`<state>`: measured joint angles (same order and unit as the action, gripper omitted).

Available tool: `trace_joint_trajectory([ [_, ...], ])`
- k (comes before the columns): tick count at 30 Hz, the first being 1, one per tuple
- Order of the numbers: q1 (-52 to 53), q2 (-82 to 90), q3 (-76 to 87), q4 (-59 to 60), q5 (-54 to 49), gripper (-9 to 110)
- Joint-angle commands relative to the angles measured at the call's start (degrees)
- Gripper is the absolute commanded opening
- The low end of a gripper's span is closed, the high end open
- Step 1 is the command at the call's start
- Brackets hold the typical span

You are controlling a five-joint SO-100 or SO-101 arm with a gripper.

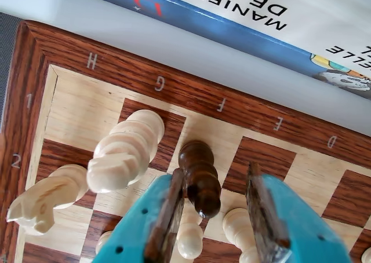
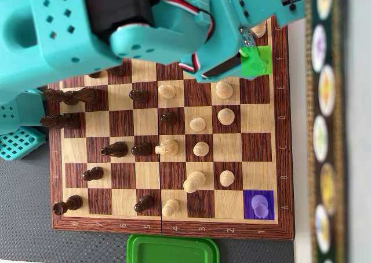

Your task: Play chess

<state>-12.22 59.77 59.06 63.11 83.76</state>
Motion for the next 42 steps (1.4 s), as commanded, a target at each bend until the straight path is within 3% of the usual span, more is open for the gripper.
trace_joint_trajectory([
  [1,-0.5,0.7,0.0,-0.4,-0.4,16],
  [12,-0.4,0.7,0.2,-0.2,-0.4,15],
  [17,-0.1,0.7,0.2,-0.2,-0.4,6],
  [42,1.1,9.8,6.3,-0.7,-2.6,6],
])
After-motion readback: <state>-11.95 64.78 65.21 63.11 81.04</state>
